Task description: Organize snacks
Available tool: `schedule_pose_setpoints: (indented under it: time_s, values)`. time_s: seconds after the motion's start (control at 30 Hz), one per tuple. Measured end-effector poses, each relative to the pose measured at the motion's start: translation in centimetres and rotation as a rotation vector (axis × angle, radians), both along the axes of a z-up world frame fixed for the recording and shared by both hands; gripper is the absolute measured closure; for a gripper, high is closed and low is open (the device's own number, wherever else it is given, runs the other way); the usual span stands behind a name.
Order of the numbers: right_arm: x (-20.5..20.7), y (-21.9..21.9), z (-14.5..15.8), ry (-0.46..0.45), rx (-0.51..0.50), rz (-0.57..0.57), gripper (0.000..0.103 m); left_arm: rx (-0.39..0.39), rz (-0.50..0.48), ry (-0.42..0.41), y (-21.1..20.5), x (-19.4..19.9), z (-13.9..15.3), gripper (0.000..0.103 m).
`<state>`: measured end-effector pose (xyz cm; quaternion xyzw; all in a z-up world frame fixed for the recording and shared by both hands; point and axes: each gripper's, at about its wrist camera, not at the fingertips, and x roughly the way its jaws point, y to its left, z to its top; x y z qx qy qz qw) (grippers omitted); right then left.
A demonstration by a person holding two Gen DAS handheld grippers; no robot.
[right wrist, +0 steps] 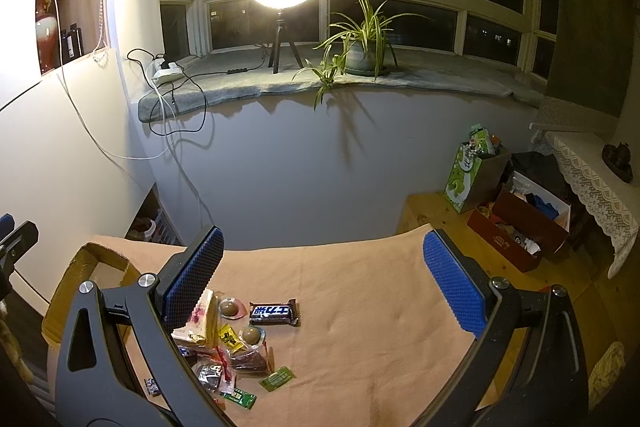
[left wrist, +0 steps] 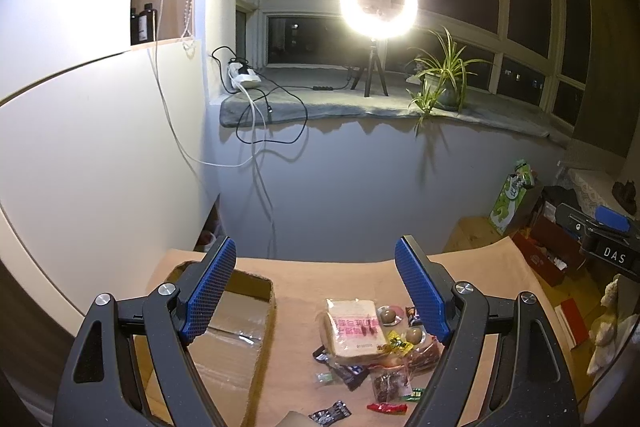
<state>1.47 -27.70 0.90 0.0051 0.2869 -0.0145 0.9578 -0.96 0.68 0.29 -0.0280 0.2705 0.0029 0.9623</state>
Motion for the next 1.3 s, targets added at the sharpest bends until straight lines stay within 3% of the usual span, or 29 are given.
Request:
schedule_pose_setpoints:
  time_s: [1.3]
  values:
    - [0.3,-0.2,-1.7,0.040,0.008,-0.001,0.001,0.000,-0.011,0.023,-0.3,0.5,-0.8,0.021]
